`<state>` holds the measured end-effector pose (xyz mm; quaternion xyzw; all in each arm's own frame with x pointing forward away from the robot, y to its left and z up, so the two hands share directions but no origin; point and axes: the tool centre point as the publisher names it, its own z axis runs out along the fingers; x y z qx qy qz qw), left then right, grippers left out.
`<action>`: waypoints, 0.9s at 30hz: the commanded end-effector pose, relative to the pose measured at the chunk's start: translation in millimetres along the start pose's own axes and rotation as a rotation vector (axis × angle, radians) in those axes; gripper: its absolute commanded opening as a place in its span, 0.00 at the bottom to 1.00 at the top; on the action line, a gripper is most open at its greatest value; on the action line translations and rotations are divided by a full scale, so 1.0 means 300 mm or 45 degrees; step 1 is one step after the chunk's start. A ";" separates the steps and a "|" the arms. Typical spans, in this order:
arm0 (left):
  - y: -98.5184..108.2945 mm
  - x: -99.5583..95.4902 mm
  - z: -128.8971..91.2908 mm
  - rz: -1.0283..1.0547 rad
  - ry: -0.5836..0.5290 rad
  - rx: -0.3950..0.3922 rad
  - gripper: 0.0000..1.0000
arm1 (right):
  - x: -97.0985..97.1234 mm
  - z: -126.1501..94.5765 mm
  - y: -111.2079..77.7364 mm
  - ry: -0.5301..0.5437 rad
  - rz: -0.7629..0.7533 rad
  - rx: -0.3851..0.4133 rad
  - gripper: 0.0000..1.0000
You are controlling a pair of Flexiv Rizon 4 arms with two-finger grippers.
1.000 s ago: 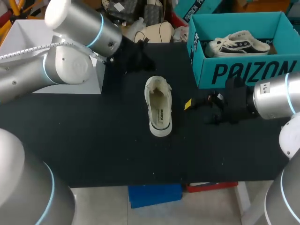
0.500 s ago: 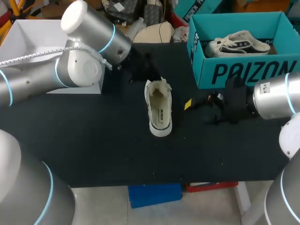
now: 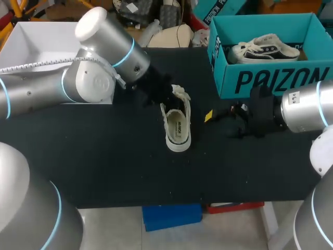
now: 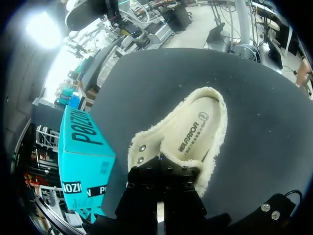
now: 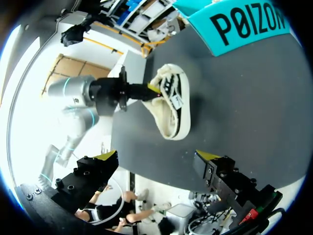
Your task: Take the shoe out of the shoebox, open the shoe tongue, remove and reinsert the insole, then place the shoe into the shoebox
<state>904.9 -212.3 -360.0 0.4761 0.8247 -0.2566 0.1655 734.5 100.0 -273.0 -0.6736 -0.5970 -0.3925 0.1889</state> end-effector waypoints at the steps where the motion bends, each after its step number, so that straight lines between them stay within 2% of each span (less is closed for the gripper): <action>1: -0.017 0.016 -0.002 0.007 0.010 -0.008 0.00 | 0.000 0.001 0.001 0.000 0.000 0.001 1.00; 4: -0.029 0.006 -0.032 0.009 -0.003 -0.010 0.00 | 0.000 0.001 0.001 0.000 0.000 0.001 1.00; 11: -0.057 -0.032 -0.164 -0.046 -0.071 0.008 0.00 | 0.000 0.001 0.001 0.000 0.000 0.001 1.00; 14: -0.053 -0.033 -0.216 0.037 -0.073 0.011 0.00 | 0.000 0.001 0.001 0.000 0.000 0.001 1.00; 15: -0.048 -0.032 -0.234 0.152 -0.046 0.000 0.02 | 0.000 0.001 0.001 0.000 0.000 0.001 1.00; 16: -0.045 -0.029 -0.242 0.258 -0.011 0.018 0.17 | 0.000 0.001 0.001 0.000 0.000 0.001 1.00; 17: -0.047 -0.022 -0.249 0.342 0.028 0.039 0.38 | 0.000 0.001 0.001 0.000 0.000 0.001 1.00; 18: -0.048 -0.019 -0.251 0.346 0.030 0.039 0.45 | 0.000 0.001 0.001 0.000 0.000 0.001 1.00; 20: -0.062 -0.015 -0.266 0.438 0.045 0.062 0.46 | 0.000 0.001 0.001 0.000 0.000 0.001 1.00; 22: -0.059 -0.012 -0.271 0.521 0.067 0.044 0.46 | 0.000 0.001 0.001 0.000 0.000 0.001 1.00; 27: -0.027 0.021 -0.260 0.666 0.240 0.010 0.48 | 0.000 0.001 0.001 0.000 0.000 0.001 1.00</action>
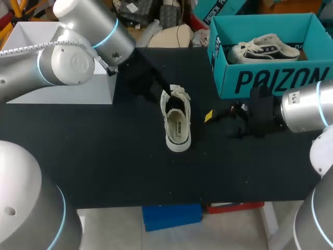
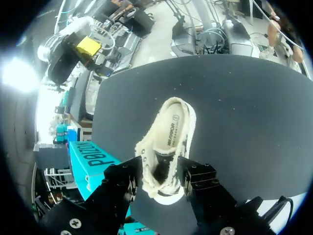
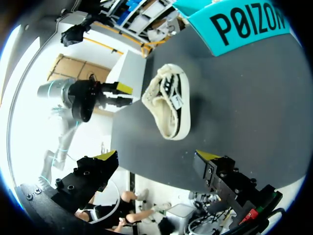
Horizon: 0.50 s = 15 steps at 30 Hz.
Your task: Take the shoe out of the shoebox, open the shoe tongue, remove and reinsert the insole, then place the shoe into the shoebox
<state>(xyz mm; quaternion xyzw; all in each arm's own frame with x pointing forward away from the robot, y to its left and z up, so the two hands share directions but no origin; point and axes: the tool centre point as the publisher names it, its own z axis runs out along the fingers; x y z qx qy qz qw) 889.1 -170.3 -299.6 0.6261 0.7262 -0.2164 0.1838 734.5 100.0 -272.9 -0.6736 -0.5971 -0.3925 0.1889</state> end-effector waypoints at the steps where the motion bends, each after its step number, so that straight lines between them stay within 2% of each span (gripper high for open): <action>1: 0.018 0.012 -0.010 0.222 0.202 -0.003 0.48 | 0.000 0.001 0.001 0.000 0.001 0.001 1.00; 6: 0.032 0.039 0.025 0.268 0.265 -0.005 0.46 | 0.000 0.001 0.001 0.000 0.001 0.001 1.00; 15: 0.044 0.066 0.120 0.301 0.285 0.002 0.40 | 0.000 0.001 0.001 0.000 0.001 0.001 1.00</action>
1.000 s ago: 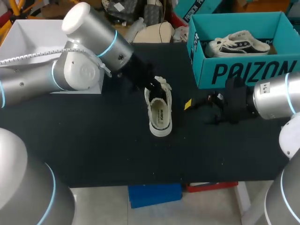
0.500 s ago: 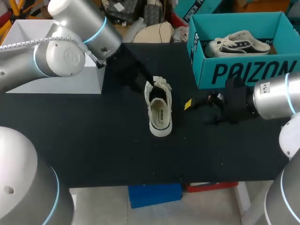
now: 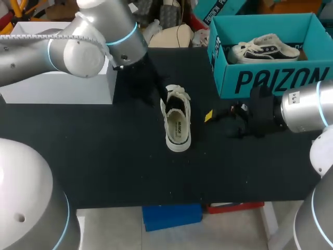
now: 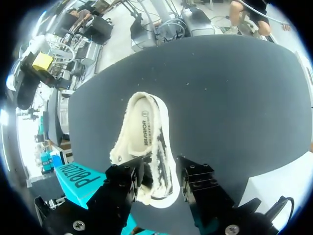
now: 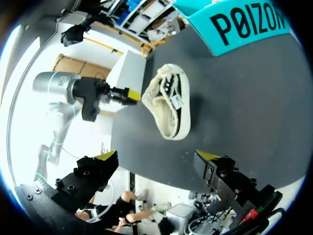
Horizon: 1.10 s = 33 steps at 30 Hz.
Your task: Take the shoe out of the shoebox, open the shoe tongue, remove and reinsert the insole, then place the shoe into the shoebox
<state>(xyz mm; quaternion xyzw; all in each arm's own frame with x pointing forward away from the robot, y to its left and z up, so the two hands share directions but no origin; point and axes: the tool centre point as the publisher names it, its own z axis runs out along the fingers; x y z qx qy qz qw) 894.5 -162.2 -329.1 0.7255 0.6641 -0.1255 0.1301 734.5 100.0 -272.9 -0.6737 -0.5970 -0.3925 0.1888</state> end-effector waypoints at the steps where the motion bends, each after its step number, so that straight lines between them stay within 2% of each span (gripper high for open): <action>1: 0.015 -0.016 0.060 0.006 0.017 0.014 0.40 | 0.000 0.001 0.001 0.000 0.000 0.001 1.00; 12: -0.010 0.024 0.151 0.016 0.136 0.069 0.41 | 0.000 0.001 0.001 0.000 0.000 0.001 1.00; 19: 0.004 0.047 0.205 0.007 0.186 -0.009 0.38 | 0.000 0.001 0.001 0.000 0.000 0.001 1.00; 33: 0.031 0.077 0.305 -0.051 0.195 -0.058 0.31 | 0.000 0.001 0.001 0.000 0.000 0.001 1.00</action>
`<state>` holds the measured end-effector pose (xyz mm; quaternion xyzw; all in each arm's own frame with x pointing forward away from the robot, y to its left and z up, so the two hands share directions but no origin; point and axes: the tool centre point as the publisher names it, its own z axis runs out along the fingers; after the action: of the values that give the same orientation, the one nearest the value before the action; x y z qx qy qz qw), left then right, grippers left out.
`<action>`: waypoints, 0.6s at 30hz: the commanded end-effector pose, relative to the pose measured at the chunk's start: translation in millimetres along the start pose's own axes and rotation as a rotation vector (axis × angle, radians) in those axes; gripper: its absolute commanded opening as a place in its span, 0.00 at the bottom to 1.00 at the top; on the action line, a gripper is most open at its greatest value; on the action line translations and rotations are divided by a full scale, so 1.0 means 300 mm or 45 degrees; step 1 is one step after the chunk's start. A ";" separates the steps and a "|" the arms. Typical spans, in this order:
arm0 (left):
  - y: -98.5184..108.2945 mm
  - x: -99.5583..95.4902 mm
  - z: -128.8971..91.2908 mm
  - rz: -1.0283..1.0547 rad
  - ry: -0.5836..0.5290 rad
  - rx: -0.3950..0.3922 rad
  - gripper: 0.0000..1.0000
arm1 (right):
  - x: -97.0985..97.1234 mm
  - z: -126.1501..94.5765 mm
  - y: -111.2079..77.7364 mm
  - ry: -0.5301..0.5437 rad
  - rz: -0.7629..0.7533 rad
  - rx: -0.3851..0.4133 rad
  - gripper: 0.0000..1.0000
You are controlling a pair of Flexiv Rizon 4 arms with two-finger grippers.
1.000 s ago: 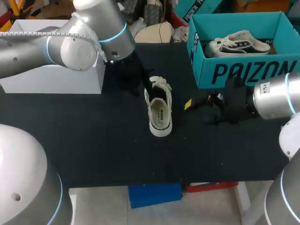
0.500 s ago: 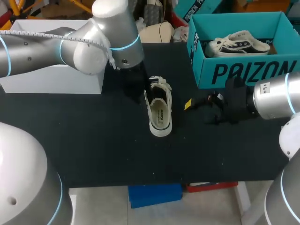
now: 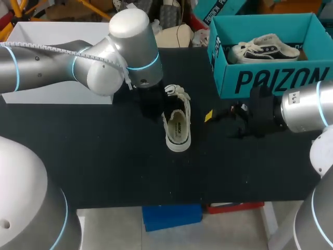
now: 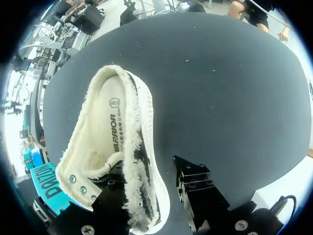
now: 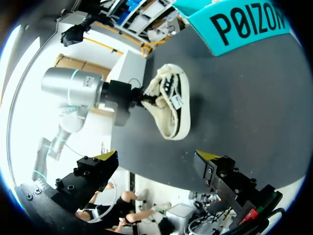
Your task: Take the shoe out of the shoebox, open the shoe tongue, remove and reinsert the insole, then place the shoe into the shoebox
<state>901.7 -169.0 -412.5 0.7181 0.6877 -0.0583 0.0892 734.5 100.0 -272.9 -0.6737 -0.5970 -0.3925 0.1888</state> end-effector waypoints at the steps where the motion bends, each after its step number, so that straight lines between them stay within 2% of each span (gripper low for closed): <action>1: 0.012 -0.011 0.040 -0.001 -0.006 -0.018 0.30 | 0.000 0.001 0.001 0.000 0.000 0.001 1.00; 3: 0.016 -0.017 0.046 -0.012 -0.018 -0.029 0.25 | 0.000 0.001 0.001 0.000 0.000 0.001 1.00; 4: 0.019 -0.020 0.049 0.008 -0.017 -0.033 0.16 | 0.000 0.001 0.001 0.000 0.000 0.001 1.00; 5: 0.021 -0.023 0.051 0.011 -0.021 -0.030 0.00 | 0.000 0.001 0.001 0.000 0.000 0.001 1.00; 10: 0.033 -0.044 0.039 0.025 -0.032 -0.035 0.00 | 0.000 0.001 0.001 0.000 0.000 0.001 1.00; 15: 0.033 -0.064 -0.038 0.057 -0.052 -0.026 0.00 | 0.000 0.001 0.001 0.000 0.000 0.001 1.00; 18: 0.029 -0.074 -0.098 0.063 -0.075 -0.055 0.00 | 0.000 0.001 0.001 0.000 0.000 0.001 1.00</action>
<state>914.9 -193.1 -398.4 0.7318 0.6673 -0.0643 0.1227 734.5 100.0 -272.9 -0.6737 -0.5970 -0.3925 0.1888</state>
